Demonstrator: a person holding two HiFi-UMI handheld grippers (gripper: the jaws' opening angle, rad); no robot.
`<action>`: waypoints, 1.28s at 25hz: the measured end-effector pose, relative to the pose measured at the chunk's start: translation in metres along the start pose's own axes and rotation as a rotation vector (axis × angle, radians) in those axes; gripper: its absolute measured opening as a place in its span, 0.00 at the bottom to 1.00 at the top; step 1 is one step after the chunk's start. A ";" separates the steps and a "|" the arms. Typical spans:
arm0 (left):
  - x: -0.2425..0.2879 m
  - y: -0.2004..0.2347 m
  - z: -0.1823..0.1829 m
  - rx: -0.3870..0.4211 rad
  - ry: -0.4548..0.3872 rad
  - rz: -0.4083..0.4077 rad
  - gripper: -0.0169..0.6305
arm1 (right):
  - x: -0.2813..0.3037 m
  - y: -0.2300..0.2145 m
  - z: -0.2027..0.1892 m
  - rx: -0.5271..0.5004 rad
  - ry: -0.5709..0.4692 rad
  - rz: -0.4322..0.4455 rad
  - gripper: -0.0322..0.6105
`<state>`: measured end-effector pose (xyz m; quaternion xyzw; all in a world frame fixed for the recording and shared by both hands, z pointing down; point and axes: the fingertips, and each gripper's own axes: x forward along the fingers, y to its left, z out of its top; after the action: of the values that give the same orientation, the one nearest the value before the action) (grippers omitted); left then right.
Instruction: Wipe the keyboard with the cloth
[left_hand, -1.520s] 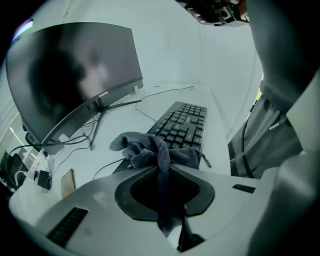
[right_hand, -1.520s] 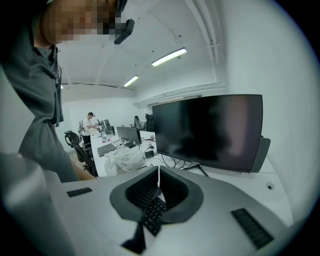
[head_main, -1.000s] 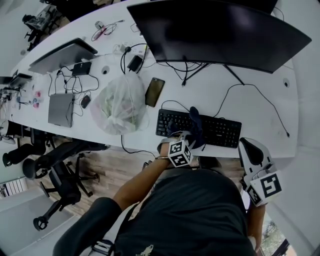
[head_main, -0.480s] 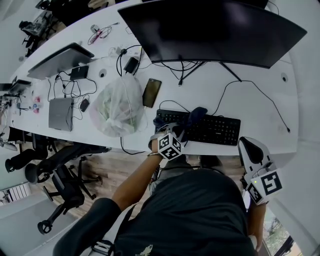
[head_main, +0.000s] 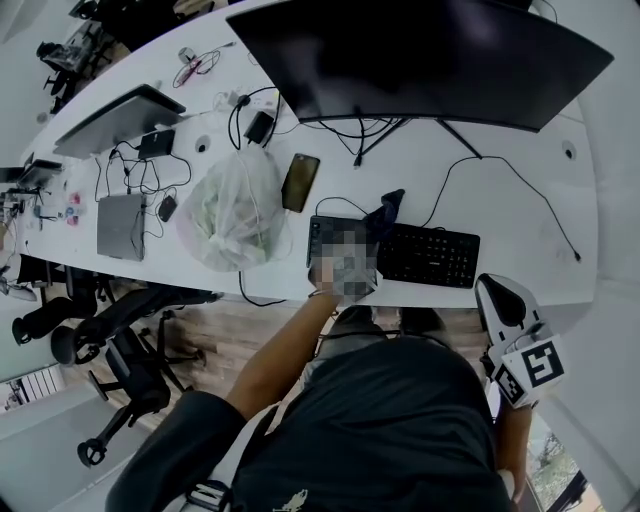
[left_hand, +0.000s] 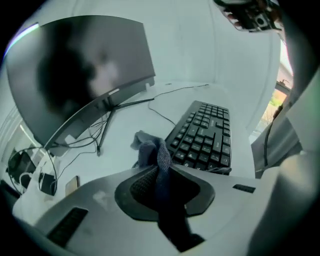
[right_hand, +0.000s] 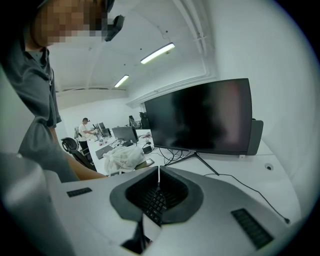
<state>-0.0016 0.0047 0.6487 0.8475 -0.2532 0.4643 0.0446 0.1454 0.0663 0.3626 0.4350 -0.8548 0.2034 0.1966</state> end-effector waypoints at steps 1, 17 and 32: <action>0.005 -0.015 0.008 0.037 -0.006 -0.019 0.10 | 0.000 0.000 0.000 0.001 -0.002 0.005 0.07; 0.023 -0.077 0.054 0.208 -0.052 -0.133 0.10 | -0.007 -0.020 -0.010 0.033 0.006 0.022 0.07; 0.021 -0.083 0.066 0.190 -0.090 -0.136 0.10 | 0.008 -0.026 -0.008 0.042 0.019 0.054 0.07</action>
<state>0.0973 0.0477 0.6416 0.8830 -0.1515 0.4439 -0.0160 0.1636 0.0512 0.3783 0.4140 -0.8599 0.2304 0.1899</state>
